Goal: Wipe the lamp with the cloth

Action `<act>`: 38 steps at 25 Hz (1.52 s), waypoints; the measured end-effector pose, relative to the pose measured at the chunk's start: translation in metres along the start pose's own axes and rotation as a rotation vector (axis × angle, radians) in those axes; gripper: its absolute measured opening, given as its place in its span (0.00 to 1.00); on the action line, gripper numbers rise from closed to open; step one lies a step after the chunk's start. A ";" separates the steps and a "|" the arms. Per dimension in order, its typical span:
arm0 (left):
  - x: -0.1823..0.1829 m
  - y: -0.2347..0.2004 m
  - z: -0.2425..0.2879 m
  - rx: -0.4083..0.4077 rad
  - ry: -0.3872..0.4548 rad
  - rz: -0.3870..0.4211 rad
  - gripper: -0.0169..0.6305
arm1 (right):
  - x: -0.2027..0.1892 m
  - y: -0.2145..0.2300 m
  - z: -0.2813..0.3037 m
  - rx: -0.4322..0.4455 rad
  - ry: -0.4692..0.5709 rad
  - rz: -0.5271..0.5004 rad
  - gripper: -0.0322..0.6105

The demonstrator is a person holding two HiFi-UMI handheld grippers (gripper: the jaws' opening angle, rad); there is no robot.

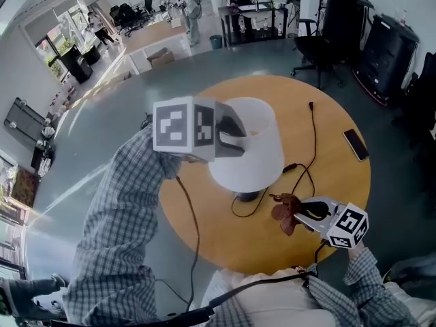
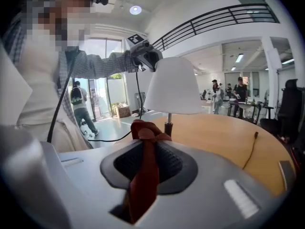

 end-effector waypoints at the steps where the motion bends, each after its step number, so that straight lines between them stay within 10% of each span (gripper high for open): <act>1: -0.001 -0.004 -0.001 0.005 0.006 -0.008 0.17 | -0.002 0.002 0.001 -0.038 0.007 0.032 0.16; 7: -0.006 -0.025 -0.003 0.010 0.036 -0.070 0.18 | -0.011 0.039 0.020 -0.274 0.071 0.246 0.16; 11: -0.008 -0.037 -0.003 0.023 0.049 -0.092 0.19 | 0.002 0.050 0.062 -0.238 0.115 0.316 0.16; 23: -0.011 -0.047 -0.004 0.051 0.084 -0.086 0.20 | 0.072 0.078 0.149 -0.321 0.323 0.173 0.16; 38: -0.011 -0.040 -0.013 0.112 0.115 -0.054 0.21 | -0.048 -0.003 0.213 -0.127 -0.289 -0.104 0.16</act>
Point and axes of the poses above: the fingertips, and each gripper's own axes: z forward along the fingers, y to its right, x out of its top, the point moved 2 cm from there along -z, backward along the fingers, and after that the axes turned 5 degrees about y, right-handed, at the moved point
